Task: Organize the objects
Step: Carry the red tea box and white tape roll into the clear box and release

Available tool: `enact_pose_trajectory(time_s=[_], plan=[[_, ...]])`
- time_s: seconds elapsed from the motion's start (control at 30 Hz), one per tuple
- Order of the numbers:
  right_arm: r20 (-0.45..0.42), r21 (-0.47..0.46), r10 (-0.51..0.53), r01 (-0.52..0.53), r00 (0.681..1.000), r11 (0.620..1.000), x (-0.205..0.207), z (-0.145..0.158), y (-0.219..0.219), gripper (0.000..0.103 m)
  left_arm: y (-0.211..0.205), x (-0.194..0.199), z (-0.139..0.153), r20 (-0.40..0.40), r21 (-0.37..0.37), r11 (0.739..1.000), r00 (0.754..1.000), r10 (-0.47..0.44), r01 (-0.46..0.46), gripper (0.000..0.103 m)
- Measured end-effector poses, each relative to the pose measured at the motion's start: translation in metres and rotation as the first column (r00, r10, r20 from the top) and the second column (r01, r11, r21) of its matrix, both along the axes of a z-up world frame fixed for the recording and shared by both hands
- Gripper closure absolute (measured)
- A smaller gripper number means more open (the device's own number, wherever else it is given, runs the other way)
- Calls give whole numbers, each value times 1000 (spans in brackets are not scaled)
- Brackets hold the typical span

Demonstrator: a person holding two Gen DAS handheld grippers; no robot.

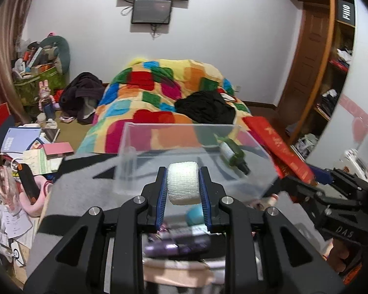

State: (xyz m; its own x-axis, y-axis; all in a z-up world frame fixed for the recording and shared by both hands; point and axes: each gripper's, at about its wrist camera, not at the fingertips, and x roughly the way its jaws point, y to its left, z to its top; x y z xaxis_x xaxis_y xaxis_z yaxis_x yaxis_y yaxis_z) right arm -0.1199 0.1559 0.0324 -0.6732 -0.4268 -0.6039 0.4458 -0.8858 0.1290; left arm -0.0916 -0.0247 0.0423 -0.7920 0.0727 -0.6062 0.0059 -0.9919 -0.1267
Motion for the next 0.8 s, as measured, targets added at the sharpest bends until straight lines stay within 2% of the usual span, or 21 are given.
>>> enact_pose_trajectory(time_s=[0.2, 0.47, 0.63, 0.8], plan=[[12, 6, -9, 9, 1000, 1000, -36, 0, -15, 50, -18, -25, -6, 22, -17, 998, 998, 56, -56, 78], [129, 32, -18, 14, 991, 999, -86, -27, -31, 50, -26, -56, -32, 102, -33, 996, 991, 86, -83, 78], [196, 34, -14, 7, 981, 999, -103, -43, -36, 50, -26, -61, -45, 140, -40, 996, 987, 79, -74, 78], [210, 62, -15, 2, 978, 998, -105, -48, -42, 50, -25, -62, -49, 156, -43, 997, 986, 65, -59, 78]])
